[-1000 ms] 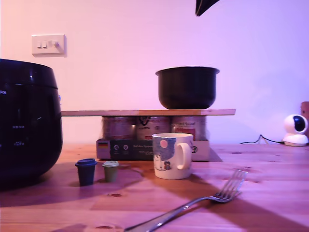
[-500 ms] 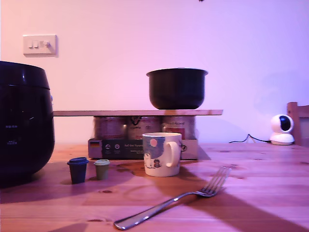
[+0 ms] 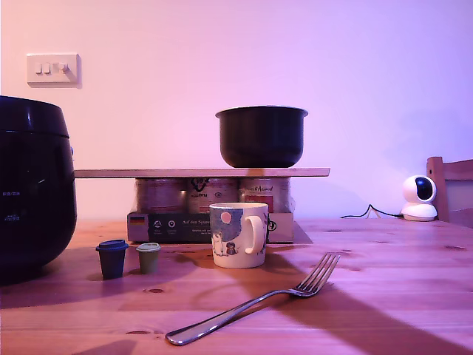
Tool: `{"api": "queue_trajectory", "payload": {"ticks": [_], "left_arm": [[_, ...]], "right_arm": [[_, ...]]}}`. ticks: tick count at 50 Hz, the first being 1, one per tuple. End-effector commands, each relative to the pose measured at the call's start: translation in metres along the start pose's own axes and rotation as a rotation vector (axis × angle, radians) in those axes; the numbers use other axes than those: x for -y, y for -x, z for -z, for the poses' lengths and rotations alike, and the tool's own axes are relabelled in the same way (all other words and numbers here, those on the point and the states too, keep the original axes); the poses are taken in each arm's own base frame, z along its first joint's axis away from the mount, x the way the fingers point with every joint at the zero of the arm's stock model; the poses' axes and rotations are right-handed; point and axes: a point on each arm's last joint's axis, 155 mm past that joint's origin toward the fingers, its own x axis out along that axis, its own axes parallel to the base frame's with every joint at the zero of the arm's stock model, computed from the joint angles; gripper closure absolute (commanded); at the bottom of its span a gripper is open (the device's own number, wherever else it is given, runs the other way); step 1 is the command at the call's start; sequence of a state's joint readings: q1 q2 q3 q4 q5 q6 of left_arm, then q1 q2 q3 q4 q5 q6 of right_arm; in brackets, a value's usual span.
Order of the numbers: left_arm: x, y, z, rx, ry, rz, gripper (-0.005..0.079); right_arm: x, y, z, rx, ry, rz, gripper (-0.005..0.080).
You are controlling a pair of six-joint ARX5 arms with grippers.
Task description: Pick up the rice cooker pot, and place it on the shelf behind you
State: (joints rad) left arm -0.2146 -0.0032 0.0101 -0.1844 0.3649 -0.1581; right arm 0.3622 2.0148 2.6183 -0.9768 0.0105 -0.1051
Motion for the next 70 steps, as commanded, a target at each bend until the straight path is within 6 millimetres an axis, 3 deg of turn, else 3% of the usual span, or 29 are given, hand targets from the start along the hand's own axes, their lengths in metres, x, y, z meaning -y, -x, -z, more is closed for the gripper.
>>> {"api": "queue_trajectory", "payload": {"ticks": [1,13,22,28,34,49,70], "left_arm": [[-0.003,-0.002,0.019,-0.047,0.016,-0.004,0.0761],[-0.003,-0.002,0.019,-0.047,0.016,-0.004,0.0761],[-0.003,-0.002,0.019,-0.047,0.016,-0.004,0.0761],[-0.003,-0.002,0.019,-0.047,0.016,-0.004,0.0761],[-0.003,-0.002,0.019,-0.047,0.016,-0.004,0.0761],[-0.003,-0.002,0.019,-0.047,0.016,-0.004,0.0761],[-0.003,-0.002,0.019,-0.047,0.017,-0.004,0.0761]], "right_arm": [[-0.005,0.013,-0.018,0.059,-0.001,-0.007,0.0763],[0.004,0.015,-0.038,0.14,-0.027,0.025,0.0763],[0.036,0.021,-0.055,0.22,-0.095,0.076,0.0763],[0.033,0.025,-0.08,0.331,-0.086,0.027,0.0763],[0.034,0.02,-0.085,0.394,-0.077,0.001,0.0763],[0.051,-0.017,-0.033,0.334,-0.092,0.019,0.0763],[0.074,-0.023,0.014,0.294,-0.109,0.059,0.0763]]}}
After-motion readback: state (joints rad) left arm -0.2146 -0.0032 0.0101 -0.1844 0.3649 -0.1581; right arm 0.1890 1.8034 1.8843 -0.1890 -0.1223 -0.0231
